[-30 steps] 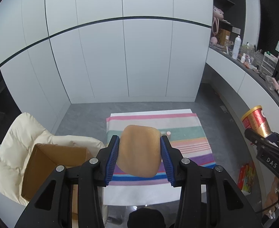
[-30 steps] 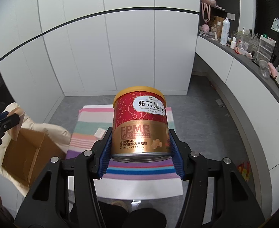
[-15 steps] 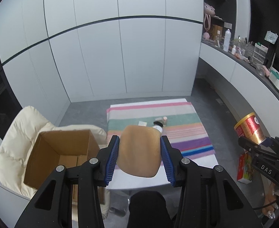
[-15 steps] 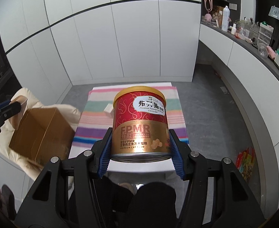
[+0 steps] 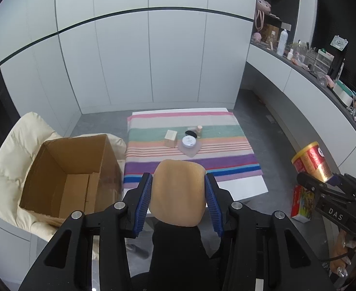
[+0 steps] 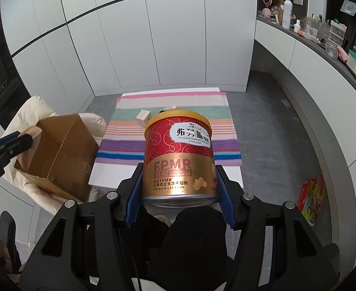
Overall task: Organize objects
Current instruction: 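Lift and carry the sponge and the red can toward the cardboard box with both grippers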
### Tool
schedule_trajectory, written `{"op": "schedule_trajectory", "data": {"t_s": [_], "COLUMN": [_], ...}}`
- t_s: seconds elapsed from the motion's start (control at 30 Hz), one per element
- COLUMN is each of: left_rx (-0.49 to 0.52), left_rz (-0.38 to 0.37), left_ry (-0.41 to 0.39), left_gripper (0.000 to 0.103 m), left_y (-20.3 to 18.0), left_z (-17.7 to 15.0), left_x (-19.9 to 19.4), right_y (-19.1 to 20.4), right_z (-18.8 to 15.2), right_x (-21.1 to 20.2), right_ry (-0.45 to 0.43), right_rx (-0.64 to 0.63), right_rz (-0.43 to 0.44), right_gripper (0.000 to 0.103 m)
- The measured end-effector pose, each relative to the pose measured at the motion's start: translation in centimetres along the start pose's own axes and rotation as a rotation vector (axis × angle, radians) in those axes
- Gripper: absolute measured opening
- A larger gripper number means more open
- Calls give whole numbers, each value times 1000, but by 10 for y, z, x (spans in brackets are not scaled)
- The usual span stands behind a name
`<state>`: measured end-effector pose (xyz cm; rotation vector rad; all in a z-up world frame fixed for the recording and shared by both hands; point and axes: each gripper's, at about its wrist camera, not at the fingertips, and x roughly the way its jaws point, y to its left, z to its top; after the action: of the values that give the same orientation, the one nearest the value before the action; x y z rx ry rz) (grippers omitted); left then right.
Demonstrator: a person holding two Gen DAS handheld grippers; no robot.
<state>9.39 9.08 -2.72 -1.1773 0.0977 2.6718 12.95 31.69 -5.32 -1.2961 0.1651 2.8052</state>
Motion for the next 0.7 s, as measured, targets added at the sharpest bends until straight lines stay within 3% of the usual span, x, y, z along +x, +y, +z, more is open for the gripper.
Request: {"op": "schedule_trajectory", "data": {"t_s": [0.7], "left_rx": [-67], "left_rz": [48], "left_ry": [18], "left_gripper": [44], "left_y": [36], "left_z": [-15], "left_x": [-3], "right_y": [20], "right_z": [-6], "right_x": [1], "right_ry": [12], "right_rx": [-34], "right_rz": [25], "right_gripper": [57]}}
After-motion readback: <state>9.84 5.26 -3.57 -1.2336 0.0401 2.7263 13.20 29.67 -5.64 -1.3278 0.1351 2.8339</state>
